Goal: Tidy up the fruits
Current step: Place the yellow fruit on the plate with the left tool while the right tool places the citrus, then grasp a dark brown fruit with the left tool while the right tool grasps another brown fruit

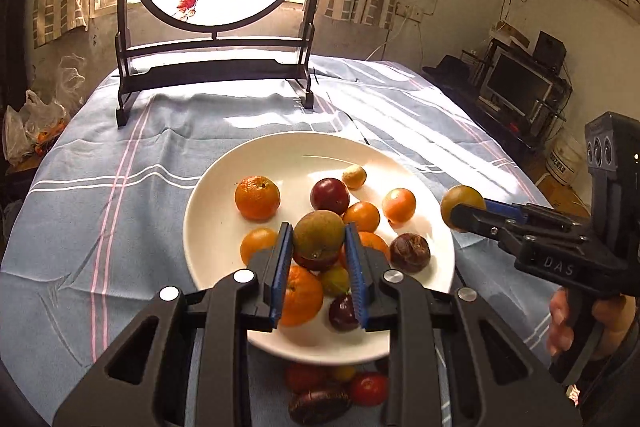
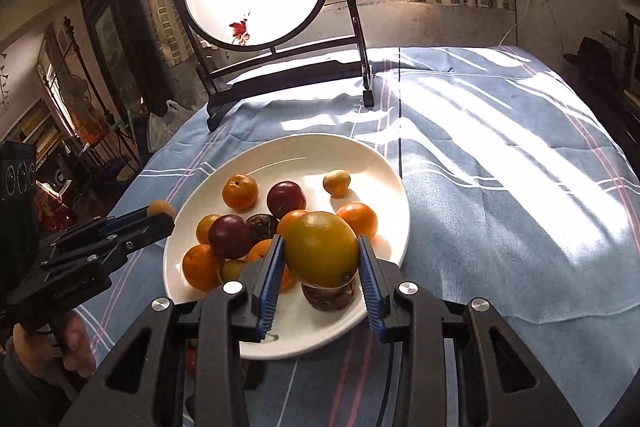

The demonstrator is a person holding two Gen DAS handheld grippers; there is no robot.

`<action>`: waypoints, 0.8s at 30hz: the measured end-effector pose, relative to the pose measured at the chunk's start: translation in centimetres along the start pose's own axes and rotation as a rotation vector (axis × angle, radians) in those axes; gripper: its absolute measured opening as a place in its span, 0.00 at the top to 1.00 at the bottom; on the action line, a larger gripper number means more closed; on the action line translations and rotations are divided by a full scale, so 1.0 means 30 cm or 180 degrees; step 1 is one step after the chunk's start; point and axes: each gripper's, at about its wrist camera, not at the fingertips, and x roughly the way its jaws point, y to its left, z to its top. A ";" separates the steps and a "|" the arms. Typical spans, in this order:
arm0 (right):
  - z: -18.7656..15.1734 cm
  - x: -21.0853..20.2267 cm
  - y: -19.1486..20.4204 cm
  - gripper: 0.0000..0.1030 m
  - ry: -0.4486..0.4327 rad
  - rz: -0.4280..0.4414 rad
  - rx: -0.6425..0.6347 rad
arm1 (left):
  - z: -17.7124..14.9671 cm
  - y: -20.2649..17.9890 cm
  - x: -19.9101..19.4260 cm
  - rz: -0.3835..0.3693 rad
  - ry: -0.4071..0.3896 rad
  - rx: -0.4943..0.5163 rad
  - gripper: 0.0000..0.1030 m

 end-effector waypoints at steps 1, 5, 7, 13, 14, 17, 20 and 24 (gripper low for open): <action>0.012 0.023 0.002 0.63 0.0001 -0.0017 -0.0018 | 0.012 0.002 0.028 -0.0004 0.0048 -0.0021 0.75; 0.038 0.030 0.030 0.54 -0.0119 -0.0096 -0.0109 | 0.035 0.016 0.072 0.0087 0.0067 -0.0093 0.54; 0.035 -0.006 0.046 0.53 -0.0194 -0.0066 -0.0152 | 0.032 0.030 0.038 0.0050 -0.0011 -0.0173 0.47; -0.078 -0.143 0.074 0.53 -0.0210 0.0025 -0.0226 | -0.083 0.004 -0.113 0.0045 -0.0076 0.0007 0.41; -0.108 -0.162 0.074 0.53 -0.0191 0.0038 -0.0221 | -0.116 -0.003 -0.133 0.0037 -0.0055 0.0070 0.39; -0.210 -0.215 0.073 0.52 -0.0144 0.0114 -0.0186 | -0.232 -0.020 -0.179 0.0061 0.0047 0.0227 0.37; -0.315 -0.246 0.064 0.49 -0.0143 0.0119 -0.0148 | -0.334 -0.025 -0.186 0.0120 0.0204 0.0311 0.37; -0.403 -0.233 0.037 0.49 -0.0128 0.0200 -0.0007 | -0.398 -0.037 -0.152 0.0211 0.0339 0.0405 0.49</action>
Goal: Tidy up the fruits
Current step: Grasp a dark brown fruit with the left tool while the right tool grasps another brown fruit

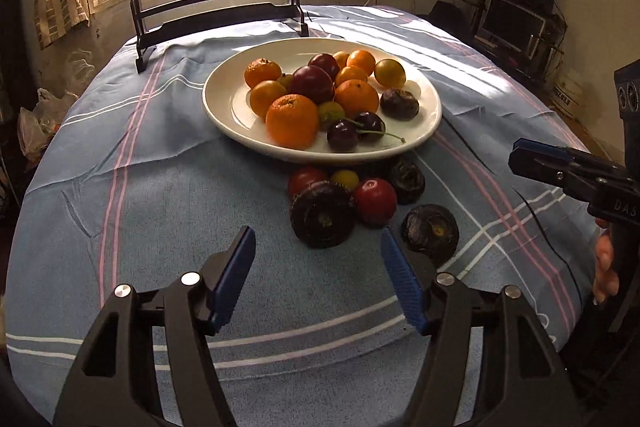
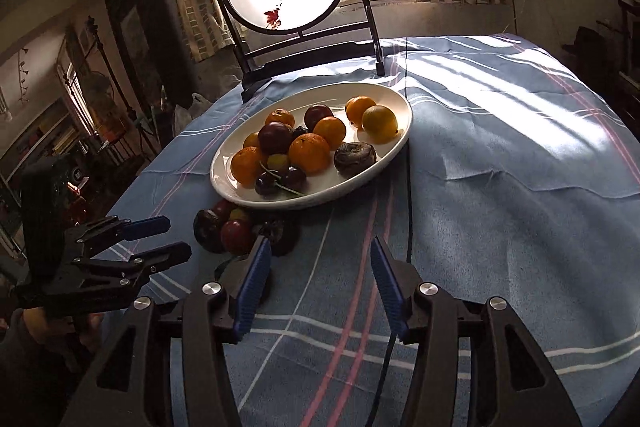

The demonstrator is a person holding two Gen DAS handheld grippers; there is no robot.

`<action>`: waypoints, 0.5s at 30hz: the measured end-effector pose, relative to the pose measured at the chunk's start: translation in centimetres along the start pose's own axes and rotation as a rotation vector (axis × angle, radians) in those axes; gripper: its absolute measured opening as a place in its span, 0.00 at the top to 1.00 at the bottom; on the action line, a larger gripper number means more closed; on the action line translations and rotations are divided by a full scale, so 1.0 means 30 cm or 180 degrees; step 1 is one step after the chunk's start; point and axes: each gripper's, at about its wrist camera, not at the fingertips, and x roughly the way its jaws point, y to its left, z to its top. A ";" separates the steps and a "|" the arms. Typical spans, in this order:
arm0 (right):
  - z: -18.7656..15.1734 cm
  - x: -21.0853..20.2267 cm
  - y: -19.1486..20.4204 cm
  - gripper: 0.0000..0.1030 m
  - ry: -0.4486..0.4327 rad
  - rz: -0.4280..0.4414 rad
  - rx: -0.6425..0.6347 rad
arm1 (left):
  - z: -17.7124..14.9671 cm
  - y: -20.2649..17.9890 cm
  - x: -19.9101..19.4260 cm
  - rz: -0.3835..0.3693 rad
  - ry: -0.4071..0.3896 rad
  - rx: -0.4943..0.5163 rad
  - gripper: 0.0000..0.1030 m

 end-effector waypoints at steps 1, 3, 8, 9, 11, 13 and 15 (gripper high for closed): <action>-0.011 0.008 -0.006 0.49 0.0018 -0.0014 0.0025 | 0.000 -0.007 0.015 -0.0018 0.0046 0.0023 0.61; -0.026 0.023 -0.013 0.49 0.0053 -0.0006 0.0060 | 0.003 -0.016 0.046 0.0046 0.0105 0.0075 0.67; -0.039 0.028 -0.008 0.49 0.0032 0.0041 0.0004 | 0.018 -0.020 0.080 0.0133 0.0139 0.0082 0.67; -0.038 0.032 -0.009 0.49 0.0046 0.0052 0.0012 | 0.021 -0.023 0.084 0.0145 0.0144 0.0101 0.65; -0.036 0.036 -0.017 0.49 0.0062 0.0077 0.0051 | 0.026 -0.029 0.094 0.0190 0.0166 0.0126 0.60; -0.036 0.036 -0.021 0.49 0.0060 0.0100 0.0080 | 0.034 -0.027 0.099 0.0161 0.0185 0.0081 0.58; -0.036 0.037 -0.024 0.49 0.0062 0.0112 0.0101 | 0.044 -0.031 0.103 0.0135 0.0193 0.0072 0.56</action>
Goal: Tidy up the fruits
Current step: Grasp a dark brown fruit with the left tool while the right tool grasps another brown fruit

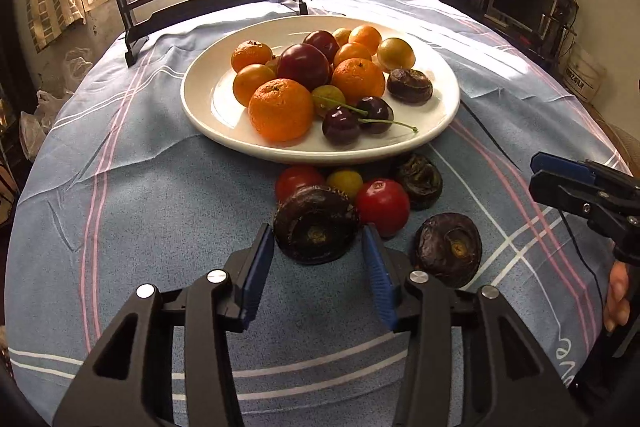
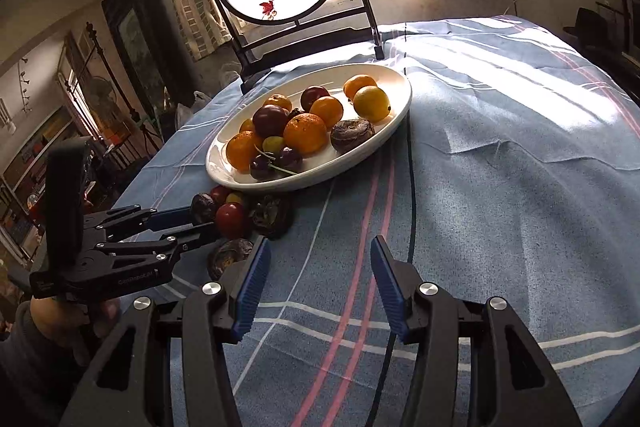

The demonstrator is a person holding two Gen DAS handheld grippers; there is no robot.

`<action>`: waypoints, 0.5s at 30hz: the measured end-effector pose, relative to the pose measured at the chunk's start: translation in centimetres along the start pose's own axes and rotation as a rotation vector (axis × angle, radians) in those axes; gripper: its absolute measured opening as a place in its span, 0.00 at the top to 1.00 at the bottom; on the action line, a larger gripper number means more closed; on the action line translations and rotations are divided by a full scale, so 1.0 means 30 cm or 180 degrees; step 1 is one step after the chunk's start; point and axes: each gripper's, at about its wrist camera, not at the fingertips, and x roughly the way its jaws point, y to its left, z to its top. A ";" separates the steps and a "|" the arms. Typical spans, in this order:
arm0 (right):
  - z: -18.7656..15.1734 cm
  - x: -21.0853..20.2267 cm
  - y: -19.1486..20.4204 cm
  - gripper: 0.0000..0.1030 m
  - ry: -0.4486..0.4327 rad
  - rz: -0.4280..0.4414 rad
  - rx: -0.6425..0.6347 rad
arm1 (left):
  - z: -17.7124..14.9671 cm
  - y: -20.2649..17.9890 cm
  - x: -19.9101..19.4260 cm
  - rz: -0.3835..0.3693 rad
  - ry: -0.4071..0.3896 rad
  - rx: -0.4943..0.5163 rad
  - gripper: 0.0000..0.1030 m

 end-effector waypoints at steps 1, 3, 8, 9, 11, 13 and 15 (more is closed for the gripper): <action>0.000 0.002 -0.001 0.49 0.0005 0.0004 0.0005 | 0.006 -0.002 0.004 -0.0004 0.0010 -0.0001 0.56; 0.000 0.004 -0.002 0.49 0.0015 0.0006 0.0013 | 0.016 -0.004 0.010 -0.0005 0.0022 -0.0016 0.56; -0.001 0.006 0.000 0.49 0.0024 0.0016 -0.0001 | 0.012 -0.008 -0.002 -0.0025 -0.0025 -0.0015 0.60; -0.001 0.006 0.004 0.49 0.0024 0.0024 -0.0019 | 0.004 -0.010 -0.017 -0.0002 -0.0058 0.0003 0.60; -0.005 0.006 0.017 0.49 0.0038 0.0028 -0.0089 | -0.015 -0.001 -0.061 -0.0056 -0.0115 -0.0038 0.60; -0.011 0.012 0.048 0.49 0.0101 0.0018 -0.0237 | -0.039 0.015 -0.122 -0.0167 -0.0175 -0.0092 0.60; -0.020 0.029 0.096 0.49 0.0215 0.0065 -0.0399 | -0.066 0.022 -0.179 -0.0224 -0.0224 -0.0091 0.60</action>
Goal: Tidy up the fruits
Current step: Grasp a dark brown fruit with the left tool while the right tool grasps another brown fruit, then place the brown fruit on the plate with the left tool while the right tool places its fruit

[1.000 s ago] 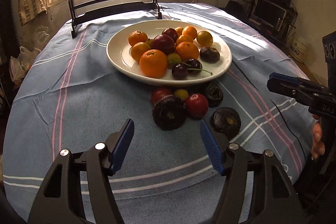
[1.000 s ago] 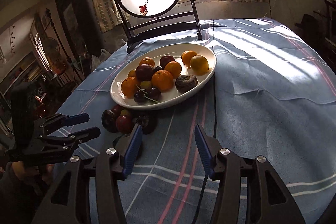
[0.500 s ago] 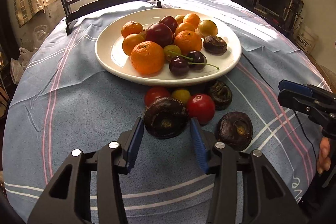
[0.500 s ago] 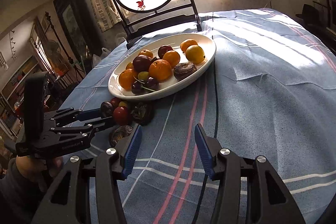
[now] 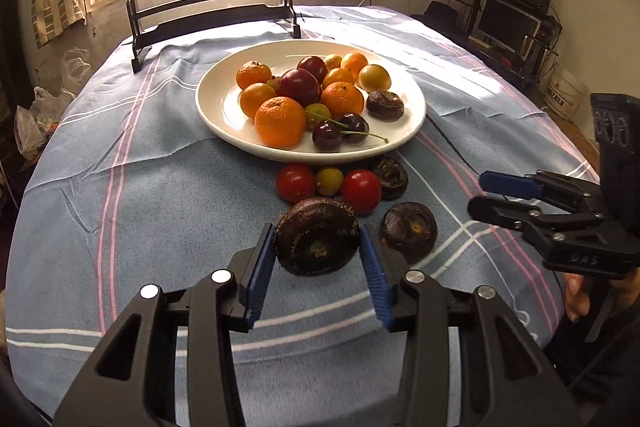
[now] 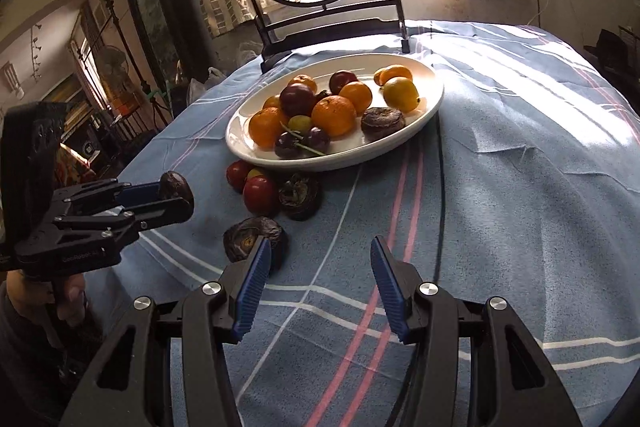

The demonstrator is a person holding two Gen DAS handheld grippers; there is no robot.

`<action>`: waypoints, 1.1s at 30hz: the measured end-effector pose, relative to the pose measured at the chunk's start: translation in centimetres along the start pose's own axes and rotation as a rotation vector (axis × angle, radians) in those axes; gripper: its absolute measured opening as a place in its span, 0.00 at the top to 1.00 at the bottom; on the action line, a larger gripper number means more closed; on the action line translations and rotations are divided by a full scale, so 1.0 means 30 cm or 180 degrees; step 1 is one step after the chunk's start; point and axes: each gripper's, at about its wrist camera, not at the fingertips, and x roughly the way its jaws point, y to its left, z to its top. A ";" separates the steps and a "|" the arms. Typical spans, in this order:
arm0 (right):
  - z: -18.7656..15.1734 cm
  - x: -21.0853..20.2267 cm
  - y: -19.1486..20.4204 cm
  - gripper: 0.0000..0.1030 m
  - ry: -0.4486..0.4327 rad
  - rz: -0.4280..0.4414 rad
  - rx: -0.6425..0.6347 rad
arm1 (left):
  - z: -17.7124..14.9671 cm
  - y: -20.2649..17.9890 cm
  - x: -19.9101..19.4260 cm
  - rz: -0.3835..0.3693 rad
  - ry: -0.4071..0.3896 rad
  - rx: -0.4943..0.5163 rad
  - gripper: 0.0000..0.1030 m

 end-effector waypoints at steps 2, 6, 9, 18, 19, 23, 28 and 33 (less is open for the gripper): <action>0.003 0.028 0.060 0.49 0.0129 -0.0011 -0.0176 | -0.023 0.006 -0.043 -0.0021 -0.0021 -0.0016 0.60; 0.021 0.091 0.159 0.45 0.0278 -0.0129 -0.0466 | -0.062 0.024 -0.074 -0.0018 0.0002 -0.0093 0.60; 0.043 0.144 0.181 0.45 0.0407 -0.0186 -0.0467 | -0.078 0.040 -0.073 -0.0057 0.0007 -0.0183 0.60; 0.027 0.060 0.136 0.55 0.0222 -0.0025 -0.0180 | -0.092 0.027 -0.073 -0.0148 -0.0057 -0.0180 0.60; 0.025 0.038 0.119 0.55 0.0177 -0.0012 -0.0139 | -0.090 0.029 -0.074 -0.0170 -0.0067 -0.0196 0.60; 0.035 -0.038 0.030 0.55 0.0021 -0.0027 0.0054 | -0.073 0.029 -0.074 -0.0229 -0.0119 -0.0238 0.60; 0.148 -0.089 -0.042 0.55 -0.0196 -0.0150 0.0101 | 0.020 0.042 -0.057 -0.0299 -0.0254 -0.0340 0.60; 0.320 -0.031 -0.094 0.55 -0.0261 -0.0188 0.0130 | 0.181 0.053 0.012 -0.0220 -0.0313 -0.0286 0.60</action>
